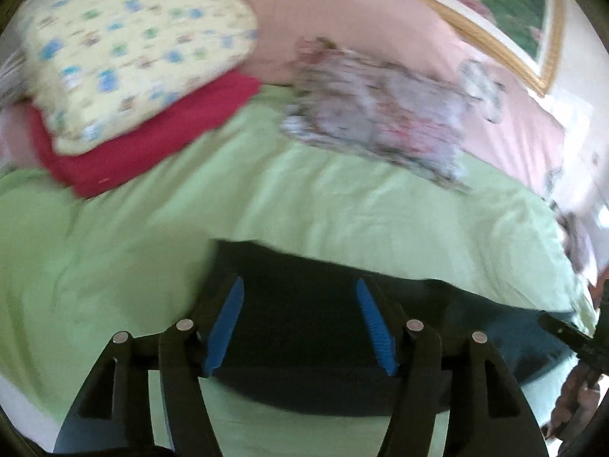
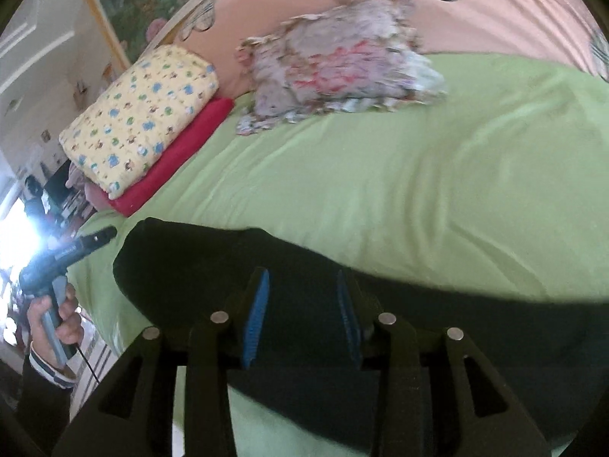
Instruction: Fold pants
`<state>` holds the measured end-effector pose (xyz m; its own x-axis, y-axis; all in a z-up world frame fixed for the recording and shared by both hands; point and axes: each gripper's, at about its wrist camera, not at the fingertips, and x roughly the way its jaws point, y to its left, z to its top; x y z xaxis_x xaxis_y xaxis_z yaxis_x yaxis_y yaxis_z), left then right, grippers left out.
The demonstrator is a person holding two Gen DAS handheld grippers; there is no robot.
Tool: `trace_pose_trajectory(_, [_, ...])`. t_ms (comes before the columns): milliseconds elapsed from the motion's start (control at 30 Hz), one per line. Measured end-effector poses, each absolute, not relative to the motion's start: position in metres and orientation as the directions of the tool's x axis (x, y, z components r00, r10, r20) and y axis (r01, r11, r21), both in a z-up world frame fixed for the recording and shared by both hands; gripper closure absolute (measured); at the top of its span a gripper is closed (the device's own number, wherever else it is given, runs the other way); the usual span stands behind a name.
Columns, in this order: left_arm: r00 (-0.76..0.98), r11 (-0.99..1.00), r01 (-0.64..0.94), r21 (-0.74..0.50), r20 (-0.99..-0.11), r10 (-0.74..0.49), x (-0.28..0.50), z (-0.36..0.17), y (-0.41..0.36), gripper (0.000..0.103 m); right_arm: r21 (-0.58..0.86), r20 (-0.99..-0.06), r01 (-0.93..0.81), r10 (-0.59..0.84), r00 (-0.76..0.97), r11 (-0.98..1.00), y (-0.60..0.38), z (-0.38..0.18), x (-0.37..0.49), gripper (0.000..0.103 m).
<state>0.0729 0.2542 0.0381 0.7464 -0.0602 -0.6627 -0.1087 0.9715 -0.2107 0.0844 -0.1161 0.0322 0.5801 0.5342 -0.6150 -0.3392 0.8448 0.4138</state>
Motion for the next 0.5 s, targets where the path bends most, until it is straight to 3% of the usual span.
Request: trace_pose_trajectory(500, [0.618, 0.924, 0.299, -0.236, -0.69, -0.377, 0.122, 0.038, 0.064, 0.038, 0.477, -0.614, -0.064, 0.384, 0.69, 0.877, -0.247, 0.018, 0.008, 0.064])
